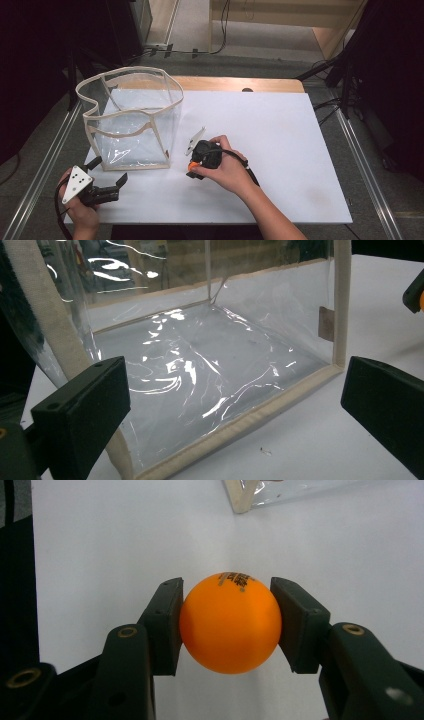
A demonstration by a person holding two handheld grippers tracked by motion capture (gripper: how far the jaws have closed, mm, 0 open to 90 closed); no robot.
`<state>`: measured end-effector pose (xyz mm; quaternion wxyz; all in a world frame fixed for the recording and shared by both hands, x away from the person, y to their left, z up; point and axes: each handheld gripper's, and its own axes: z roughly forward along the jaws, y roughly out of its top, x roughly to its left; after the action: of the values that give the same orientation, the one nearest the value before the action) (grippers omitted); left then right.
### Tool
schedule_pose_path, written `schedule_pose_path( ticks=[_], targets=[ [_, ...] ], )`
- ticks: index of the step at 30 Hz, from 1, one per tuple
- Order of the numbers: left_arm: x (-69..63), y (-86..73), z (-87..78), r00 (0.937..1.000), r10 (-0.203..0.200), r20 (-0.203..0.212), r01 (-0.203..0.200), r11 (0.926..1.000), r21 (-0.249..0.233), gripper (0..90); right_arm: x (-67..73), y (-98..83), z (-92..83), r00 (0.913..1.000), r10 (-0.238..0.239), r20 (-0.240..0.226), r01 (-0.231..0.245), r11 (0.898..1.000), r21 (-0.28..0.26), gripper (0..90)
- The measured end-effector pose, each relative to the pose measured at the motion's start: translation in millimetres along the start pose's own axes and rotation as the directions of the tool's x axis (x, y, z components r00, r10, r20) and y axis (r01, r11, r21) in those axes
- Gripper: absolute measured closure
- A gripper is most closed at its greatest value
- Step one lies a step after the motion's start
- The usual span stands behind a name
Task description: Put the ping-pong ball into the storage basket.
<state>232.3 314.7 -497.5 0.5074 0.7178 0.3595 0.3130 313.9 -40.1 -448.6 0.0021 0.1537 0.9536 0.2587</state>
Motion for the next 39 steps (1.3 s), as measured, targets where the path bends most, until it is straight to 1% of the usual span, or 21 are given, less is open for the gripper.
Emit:
schedule_pose_path(
  ticks=[4,8,10,14,16,19,20,22,25,26,27,30,33,35,39],
  targets=[
    [0.1,0.0,0.0,1.0,0.0,0.0,0.0,1.0,0.0,0.0,-1.7,1.7,-2.6,1.0,-0.006,-0.002,0.006,1.0,-0.002,48.0],
    [-0.1,0.0,0.1,1.0,0.001,-0.001,-0.001,1.0,0.001,0.0,-2.0,3.5,-5.6,1.0,0.001,-0.006,-0.001,1.0,0.004,48.0],
    [-0.1,0.0,0.1,1.0,0.001,-0.001,-0.001,1.0,0.001,0.0,-3.0,4.4,-6.8,1.0,-0.007,-0.007,0.007,1.0,0.0,48.0],
    [-0.1,0.0,0.1,1.0,0.001,-0.001,-0.001,1.0,0.001,0.0,-3.5,6.7,-9.8,0.9999,0.0,-0.016,0.0,1.0,0.001,48.0],
    [0.0,0.0,0.1,1.0,0.001,0.0,-0.001,1.0,0.001,0.0,-4.4,7.7,-11.0,0.9999,-0.008,-0.015,0.008,1.0,-0.002,48.0],
    [0.0,0.0,0.0,1.0,0.001,0.0,-0.001,1.0,0.001,0.0,-4.9,9.0,-13.7,0.9998,-0.007,-0.017,0.007,1.0,0.006,47.9],
    [0.0,0.0,0.0,1.0,0.001,0.0,-0.001,1.0,0.001,0.0,-5.4,9.6,-13.6,0.9996,-0.017,-0.023,0.017,1.0,-0.002,47.9],
    [-0.1,0.0,0.0,1.0,0.001,0.0,-0.001,1.0,0.001,0.0,-5.1,10.6,-15.7,0.9998,-0.012,-0.017,0.012,1.0,0.006,47.9],
    [0.0,0.0,0.0,1.0,0.0,0.0,0.0,1.0,0.001,0.0,-5.8,12.0,-17.6,0.9998,-0.018,-0.013,0.018,1.0,0.0,47.9],
    [0.0,0.0,0.0,1.0,0.0,0.001,0.0,1.0,0.001,0.0,-5.9,12.4,-18.5,0.9999,-0.013,-0.009,0.013,1.0,-0.002,47.9],
    [0.0,0.0,0.0,1.0,0.0,0.001,0.0,1.0,0.001,0.0,-6.9,12.8,-19.1,0.9997,-0.021,-0.011,0.021,1.0,-0.006,47.9],
    [0.1,0.0,0.0,1.0,0.001,0.0,-0.001,1.0,0.001,0.0,-6.8,13.8,-22.2,0.9999,-0.002,-0.01,0.002,1.0,-0.009,47.9],
    [0.1,0.0,0.0,1.0,0.001,0.0,-0.001,1.0,0.001,0.0,-8.5,15.4,-24.3,0.9998,-0.014,-0.011,0.014,1.0,-0.015,47.9],
    [0.1,0.0,0.0,1.0,0.001,0.0,-0.001,1.0,0.001,0.0,-8.7,16.4,-25.8,0.9999,-0.01,-0.011,0.009,1.0,-0.016,47.9],
    [0.1,0.0,0.0,1.0,0.0,0.0,0.0,1.0,0.0,0.0,-10.2,18.3,-28.4,0.9997,-0.018,-0.015,0.017,1.0,-0.024,47.9]
  ],
)
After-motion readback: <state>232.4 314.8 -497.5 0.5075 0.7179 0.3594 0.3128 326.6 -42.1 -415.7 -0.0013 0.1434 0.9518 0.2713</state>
